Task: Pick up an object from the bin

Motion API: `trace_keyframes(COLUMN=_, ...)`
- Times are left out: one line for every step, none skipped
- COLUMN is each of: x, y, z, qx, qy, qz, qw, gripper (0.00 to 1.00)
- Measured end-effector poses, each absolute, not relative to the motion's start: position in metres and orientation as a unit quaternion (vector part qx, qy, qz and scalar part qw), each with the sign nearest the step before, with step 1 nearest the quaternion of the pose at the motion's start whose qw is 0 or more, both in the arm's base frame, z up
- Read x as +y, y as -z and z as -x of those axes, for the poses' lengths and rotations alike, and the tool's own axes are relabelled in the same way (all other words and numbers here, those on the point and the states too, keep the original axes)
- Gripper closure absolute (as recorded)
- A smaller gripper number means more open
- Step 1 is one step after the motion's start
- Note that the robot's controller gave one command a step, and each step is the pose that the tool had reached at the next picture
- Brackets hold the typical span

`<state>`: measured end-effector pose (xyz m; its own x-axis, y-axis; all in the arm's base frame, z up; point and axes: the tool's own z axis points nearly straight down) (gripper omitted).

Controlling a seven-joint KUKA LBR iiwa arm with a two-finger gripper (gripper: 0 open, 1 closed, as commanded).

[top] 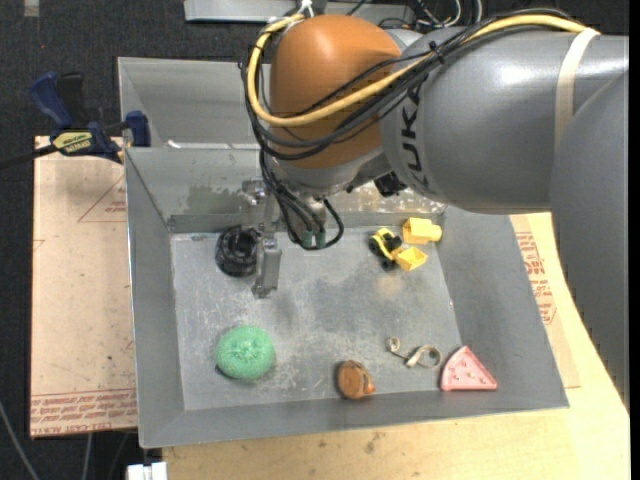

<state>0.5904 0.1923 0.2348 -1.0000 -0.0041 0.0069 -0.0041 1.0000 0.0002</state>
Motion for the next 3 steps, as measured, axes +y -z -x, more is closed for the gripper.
trace_keyframes(x=0.191, y=-0.240, z=-0.592, qx=-1.000, qy=0.001, qz=0.000, qw=-0.001, gripper=0.00)
trace_keyframes(x=0.185, y=-0.199, z=-0.611, qx=-1.000, qy=0.002, qz=-0.009, qw=-0.005, gripper=0.00)
trace_keyframes(x=0.171, y=-0.152, z=-0.622, qx=-1.000, qy=0.001, qz=-0.003, qw=-0.001, gripper=0.00)
